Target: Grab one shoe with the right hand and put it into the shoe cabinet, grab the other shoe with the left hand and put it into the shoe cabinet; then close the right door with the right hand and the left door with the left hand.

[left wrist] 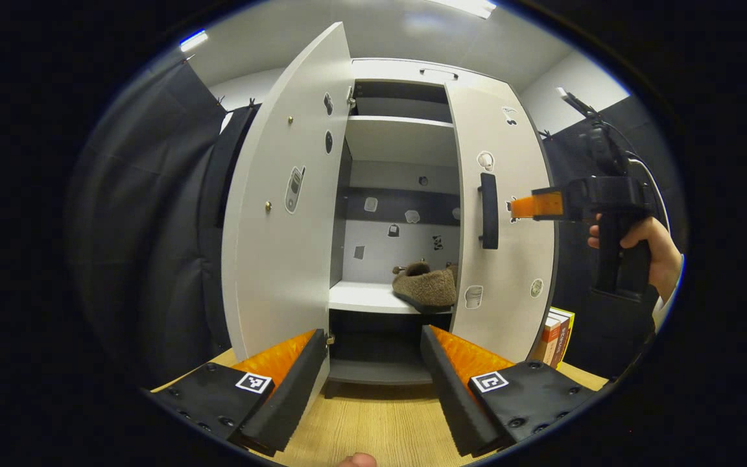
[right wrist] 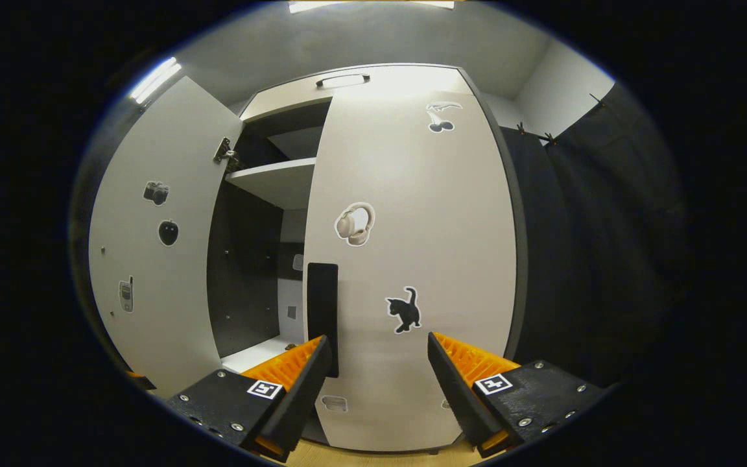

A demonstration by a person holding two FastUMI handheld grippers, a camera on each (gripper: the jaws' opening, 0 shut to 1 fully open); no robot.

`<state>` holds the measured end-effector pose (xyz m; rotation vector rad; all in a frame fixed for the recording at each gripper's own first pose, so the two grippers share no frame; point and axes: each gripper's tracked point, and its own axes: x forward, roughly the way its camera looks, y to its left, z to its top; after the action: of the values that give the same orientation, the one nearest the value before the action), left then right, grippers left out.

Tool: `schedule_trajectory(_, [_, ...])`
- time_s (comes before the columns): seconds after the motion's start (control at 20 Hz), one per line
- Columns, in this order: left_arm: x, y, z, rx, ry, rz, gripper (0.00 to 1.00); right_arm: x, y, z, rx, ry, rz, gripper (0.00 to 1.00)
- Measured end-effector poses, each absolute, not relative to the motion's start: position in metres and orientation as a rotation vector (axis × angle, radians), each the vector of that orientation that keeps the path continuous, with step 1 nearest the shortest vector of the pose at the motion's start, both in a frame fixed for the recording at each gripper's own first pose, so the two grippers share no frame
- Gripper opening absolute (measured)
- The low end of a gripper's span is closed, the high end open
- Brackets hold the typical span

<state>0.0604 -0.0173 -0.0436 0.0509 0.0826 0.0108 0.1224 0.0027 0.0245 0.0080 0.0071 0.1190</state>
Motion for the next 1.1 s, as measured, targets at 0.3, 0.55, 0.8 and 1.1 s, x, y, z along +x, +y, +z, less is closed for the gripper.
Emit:
schedule_trajectory(0.3, [0.055, -0.002, -0.016, 0.043, 0.060, 0.049, 0.94, 0.075, -0.024, 0.013, 0.028, -0.006, 0.062, 0.92])
schedule_trajectory(0.55, [0.037, 0.039, 0.013, -0.013, 0.050, 0.136, 0.96, 0.053, -0.038, -0.005, 0.045, 0.006, 0.033, 0.92])
schedule_trajectory(0.8, [0.033, 0.122, 0.053, -0.032, 0.019, 0.308, 0.94, 0.049, -0.047, -0.012, 0.070, 0.016, 0.018, 0.92])
schedule_trajectory(1.1, [0.074, 0.175, 0.076, 0.049, -0.011, 0.364, 0.96, 0.048, -0.052, -0.006, 0.072, -0.004, 0.010, 0.92])
